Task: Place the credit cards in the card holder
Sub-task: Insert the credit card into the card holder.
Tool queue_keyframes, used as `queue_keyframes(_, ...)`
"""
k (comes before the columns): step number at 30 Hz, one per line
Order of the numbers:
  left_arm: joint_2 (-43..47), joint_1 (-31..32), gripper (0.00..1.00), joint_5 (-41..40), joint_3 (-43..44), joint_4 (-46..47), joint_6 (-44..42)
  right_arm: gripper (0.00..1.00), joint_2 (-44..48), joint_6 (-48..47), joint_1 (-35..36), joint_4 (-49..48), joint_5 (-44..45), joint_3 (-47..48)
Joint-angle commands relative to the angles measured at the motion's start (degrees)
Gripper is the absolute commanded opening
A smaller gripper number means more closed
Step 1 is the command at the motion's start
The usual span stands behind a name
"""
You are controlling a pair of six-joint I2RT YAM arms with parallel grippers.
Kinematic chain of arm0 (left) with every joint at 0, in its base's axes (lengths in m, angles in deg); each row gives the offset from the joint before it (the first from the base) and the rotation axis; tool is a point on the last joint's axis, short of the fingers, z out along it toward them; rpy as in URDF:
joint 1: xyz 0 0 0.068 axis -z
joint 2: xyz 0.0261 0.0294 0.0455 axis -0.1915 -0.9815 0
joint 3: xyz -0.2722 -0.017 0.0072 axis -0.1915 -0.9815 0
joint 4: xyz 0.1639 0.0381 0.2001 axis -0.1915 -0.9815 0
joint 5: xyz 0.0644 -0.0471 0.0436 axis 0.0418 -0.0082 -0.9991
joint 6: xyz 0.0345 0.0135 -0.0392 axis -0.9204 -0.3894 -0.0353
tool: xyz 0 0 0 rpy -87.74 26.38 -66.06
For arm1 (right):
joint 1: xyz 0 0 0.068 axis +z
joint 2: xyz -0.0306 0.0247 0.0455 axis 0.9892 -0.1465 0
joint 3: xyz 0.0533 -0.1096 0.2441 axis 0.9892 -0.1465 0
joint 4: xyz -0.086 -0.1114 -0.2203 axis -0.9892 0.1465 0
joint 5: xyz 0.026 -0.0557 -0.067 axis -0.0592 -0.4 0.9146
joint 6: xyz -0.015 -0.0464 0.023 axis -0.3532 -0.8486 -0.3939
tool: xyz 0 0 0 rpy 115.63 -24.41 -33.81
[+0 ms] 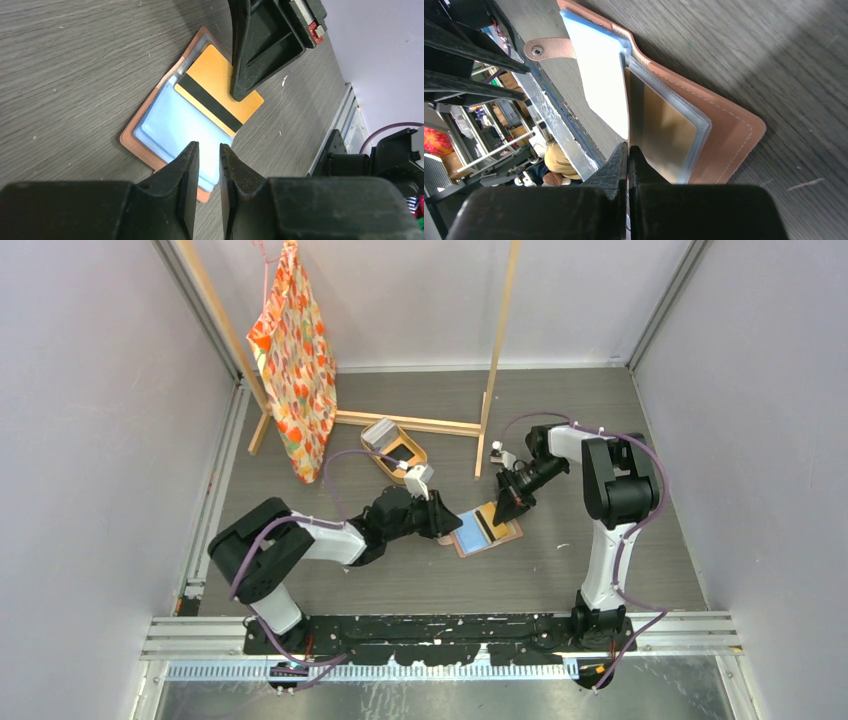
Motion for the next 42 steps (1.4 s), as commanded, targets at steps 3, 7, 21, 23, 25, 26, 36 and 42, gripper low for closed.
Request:
queue_keyframes(3,-5.61,0.44,0.21,0.29,4.44,2.79,-1.2,0.01,-1.04,2.19,0.5,-1.45,1.96,1.32)
queue_keyframes(7,-7.16,0.49,0.19,-2.67,5.53,-1.85,-0.19,0.01,-1.04,2.95,0.47,-1.93,2.62,1.25)
queue_keyframes(21,-6.52,1.4,0.1,-7.07,9.04,-17.06,2.22,0.01,-0.55,5.61,0.85,-3.7,3.45,0.72)
queue_keyframes(23,-6.64,1.53,0.1,-7.51,9.41,-18.09,2.22,0.01,-0.61,5.92,1.01,-3.89,3.47,0.66)
queue_keyframes(25,-6.73,1.54,0.09,-7.65,9.76,-18.72,2.22,0.01,-0.58,6.15,1.11,-4.06,3.39,0.63)
queue_keyframes(26,-6.82,1.54,0.09,-7.67,9.94,-19.11,2.22,0.01,-0.6,6.18,1.08,-4.11,3.32,0.64)
queue_keyframes(36,-7.1,1.63,0.08,-7.83,10.44,-20.18,2.13,0.01,-0.69,7.5,1.09,-4.93,2.85,0.18)
queue_keyframes(42,-6.92,1.63,0.07,-8.29,10.26,-20.22,2.22,0.01,1.26,7.85,0.14,-4.82,4.53,-0.67)
